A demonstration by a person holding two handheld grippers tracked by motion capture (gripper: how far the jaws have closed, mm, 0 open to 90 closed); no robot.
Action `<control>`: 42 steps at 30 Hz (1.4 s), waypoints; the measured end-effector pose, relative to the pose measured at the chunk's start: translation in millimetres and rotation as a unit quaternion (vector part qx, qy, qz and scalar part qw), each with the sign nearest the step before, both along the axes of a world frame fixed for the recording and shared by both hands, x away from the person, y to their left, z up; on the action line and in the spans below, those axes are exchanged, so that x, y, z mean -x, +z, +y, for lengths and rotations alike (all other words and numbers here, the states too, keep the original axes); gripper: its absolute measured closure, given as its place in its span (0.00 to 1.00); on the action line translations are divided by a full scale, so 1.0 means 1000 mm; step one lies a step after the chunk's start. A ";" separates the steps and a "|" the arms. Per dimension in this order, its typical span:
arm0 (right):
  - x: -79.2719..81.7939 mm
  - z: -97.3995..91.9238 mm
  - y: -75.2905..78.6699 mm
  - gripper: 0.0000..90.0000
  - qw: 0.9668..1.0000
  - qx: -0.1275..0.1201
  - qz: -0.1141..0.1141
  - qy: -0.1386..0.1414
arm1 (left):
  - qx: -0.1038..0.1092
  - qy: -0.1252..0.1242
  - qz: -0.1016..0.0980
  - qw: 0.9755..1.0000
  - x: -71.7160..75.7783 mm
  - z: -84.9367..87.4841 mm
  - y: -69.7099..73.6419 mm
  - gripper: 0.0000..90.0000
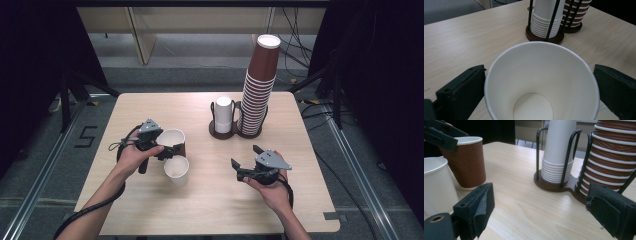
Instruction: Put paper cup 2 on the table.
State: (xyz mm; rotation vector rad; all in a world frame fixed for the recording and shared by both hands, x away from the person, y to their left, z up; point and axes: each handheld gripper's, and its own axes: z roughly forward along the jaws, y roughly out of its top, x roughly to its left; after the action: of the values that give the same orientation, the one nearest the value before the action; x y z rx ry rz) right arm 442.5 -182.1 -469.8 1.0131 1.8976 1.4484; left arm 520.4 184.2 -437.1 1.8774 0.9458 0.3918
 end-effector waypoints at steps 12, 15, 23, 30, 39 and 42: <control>-0.001 0.000 0.002 0.10 1.000 0.017 -0.008 -0.002 | 0.001 -0.008 -0.015 1.000 0.004 0.002 0.011 0.00; -0.001 0.000 0.002 0.10 1.000 0.016 -0.010 -0.003 | 0.003 -0.007 -0.017 1.000 0.005 0.003 0.013 0.00; -0.001 0.000 0.001 0.10 1.000 0.007 0.003 -0.003 | 0.012 -0.001 -0.028 1.000 0.013 0.014 0.018 0.00; -0.002 -0.003 -0.001 0.10 1.000 0.008 -0.001 -0.005 | 0.023 0.007 -0.036 0.999 0.024 0.031 0.019 0.00; -0.003 -0.010 -0.005 0.10 1.000 0.006 -0.002 -0.010 | 0.040 0.034 -0.040 0.998 0.043 0.061 0.010 0.00; -0.002 -0.012 -0.006 0.10 1.000 0.010 0.001 -0.023 | 0.041 0.042 -0.040 0.998 0.048 0.070 0.004 0.00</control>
State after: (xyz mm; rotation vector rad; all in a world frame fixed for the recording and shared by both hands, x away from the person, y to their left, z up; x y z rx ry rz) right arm 444.4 -194.4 -475.7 1.0433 1.8739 1.3997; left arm 472.1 254.3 -432.8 1.7402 0.9741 0.4682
